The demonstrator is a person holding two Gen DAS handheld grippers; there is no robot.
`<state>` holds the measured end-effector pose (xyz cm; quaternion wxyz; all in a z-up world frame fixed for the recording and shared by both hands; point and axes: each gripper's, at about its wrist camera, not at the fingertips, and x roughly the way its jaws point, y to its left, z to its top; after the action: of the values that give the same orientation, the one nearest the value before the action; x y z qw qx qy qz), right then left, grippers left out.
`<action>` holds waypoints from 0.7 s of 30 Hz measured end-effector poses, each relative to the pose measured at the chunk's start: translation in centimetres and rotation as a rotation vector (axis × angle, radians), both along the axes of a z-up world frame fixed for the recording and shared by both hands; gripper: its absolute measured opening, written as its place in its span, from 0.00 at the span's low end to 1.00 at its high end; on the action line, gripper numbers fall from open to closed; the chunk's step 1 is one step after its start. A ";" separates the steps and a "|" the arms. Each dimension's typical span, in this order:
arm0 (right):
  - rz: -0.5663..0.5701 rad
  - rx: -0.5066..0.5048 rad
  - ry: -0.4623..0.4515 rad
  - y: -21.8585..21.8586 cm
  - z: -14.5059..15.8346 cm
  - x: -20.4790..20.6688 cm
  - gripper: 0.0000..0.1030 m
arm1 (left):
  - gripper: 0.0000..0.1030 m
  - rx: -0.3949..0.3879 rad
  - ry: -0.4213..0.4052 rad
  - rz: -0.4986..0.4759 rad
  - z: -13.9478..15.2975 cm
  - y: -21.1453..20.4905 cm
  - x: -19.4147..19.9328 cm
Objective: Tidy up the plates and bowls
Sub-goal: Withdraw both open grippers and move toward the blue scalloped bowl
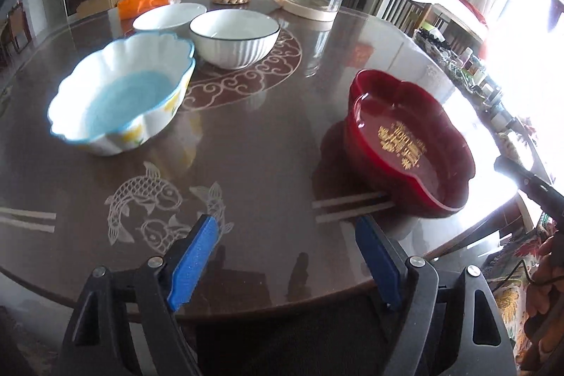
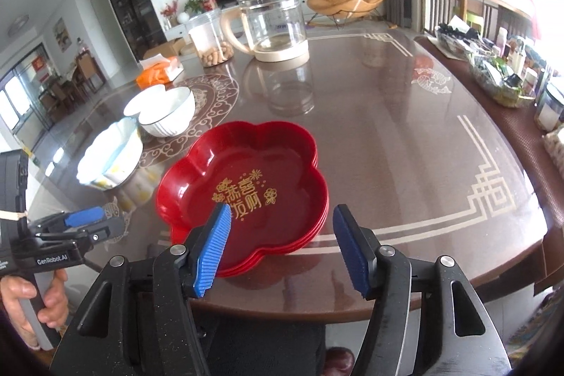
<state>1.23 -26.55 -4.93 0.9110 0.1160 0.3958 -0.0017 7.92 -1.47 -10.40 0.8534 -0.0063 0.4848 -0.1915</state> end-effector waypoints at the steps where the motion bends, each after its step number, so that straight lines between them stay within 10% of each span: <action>1: 0.001 0.011 0.005 0.2 -0.3 -0.2 0.62 | 0.78 0.011 0.001 -0.002 -0.3 0.2 -0.4; 21: 0.186 0.118 0.154 5.1 -3.4 -2.6 0.62 | 0.78 0.066 -0.071 -0.004 0.7 1.9 -1.9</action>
<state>-1.41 -21.43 -8.29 0.8657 0.1315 0.4731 0.0971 6.02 0.41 -9.73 0.8694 0.0295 0.4603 -0.1771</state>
